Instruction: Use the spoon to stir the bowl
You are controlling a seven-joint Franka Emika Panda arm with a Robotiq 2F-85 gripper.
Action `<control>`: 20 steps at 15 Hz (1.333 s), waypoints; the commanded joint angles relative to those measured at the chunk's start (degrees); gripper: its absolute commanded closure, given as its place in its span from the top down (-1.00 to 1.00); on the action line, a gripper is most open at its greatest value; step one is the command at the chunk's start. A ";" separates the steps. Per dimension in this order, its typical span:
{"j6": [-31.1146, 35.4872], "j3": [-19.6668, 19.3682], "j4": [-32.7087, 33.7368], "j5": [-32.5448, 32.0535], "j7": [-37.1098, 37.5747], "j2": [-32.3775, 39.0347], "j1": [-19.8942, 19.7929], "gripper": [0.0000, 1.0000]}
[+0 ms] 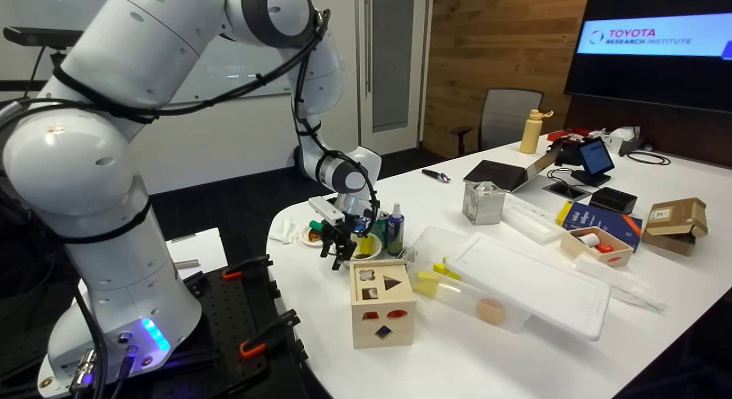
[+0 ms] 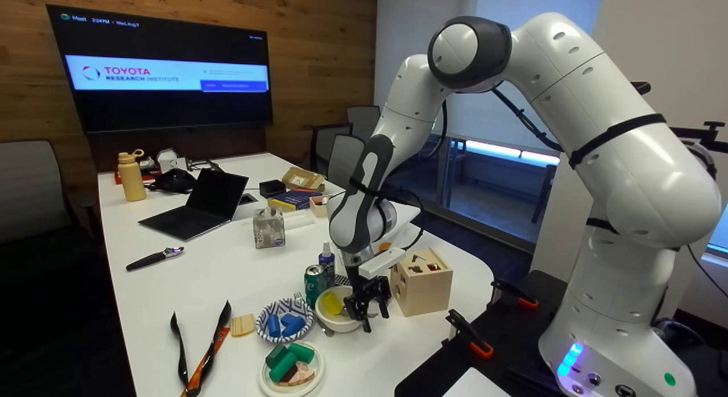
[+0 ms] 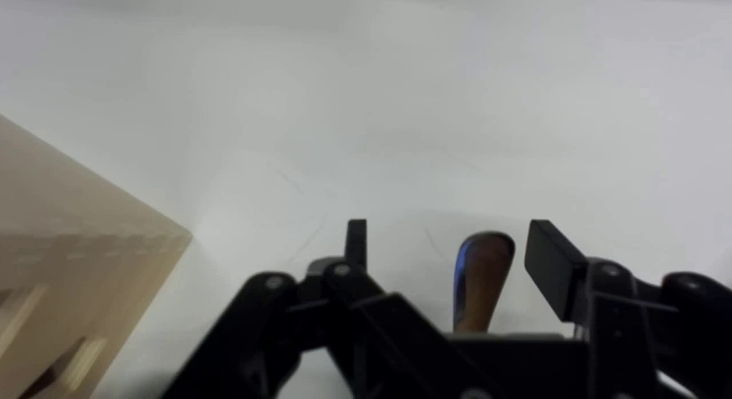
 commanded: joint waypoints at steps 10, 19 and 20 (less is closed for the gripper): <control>0.24 0.08 0.16 -0.48 -0.80 -0.99 0.07 -1.00; -0.52 -0.30 -4.72 -0.75 1.96 -8.92 1.79 -0.99; -1.33 -0.59 -4.75 -0.83 2.59 -9.35 2.10 -0.99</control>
